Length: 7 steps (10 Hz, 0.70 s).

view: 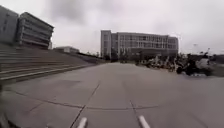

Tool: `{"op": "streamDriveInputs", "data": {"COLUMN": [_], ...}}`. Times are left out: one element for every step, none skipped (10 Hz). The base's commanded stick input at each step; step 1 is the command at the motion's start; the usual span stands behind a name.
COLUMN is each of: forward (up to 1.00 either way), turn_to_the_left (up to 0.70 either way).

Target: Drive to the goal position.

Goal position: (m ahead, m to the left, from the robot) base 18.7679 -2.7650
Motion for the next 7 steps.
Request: {"op": "streamDriveInputs", "data": {"forward": [0.85,0.85,0.85,0.85,0.85,0.85,0.85], "turn_to_the_left": [-0.02,-0.02,-0.02,-0.02,-0.02,-0.02,-0.02]}}
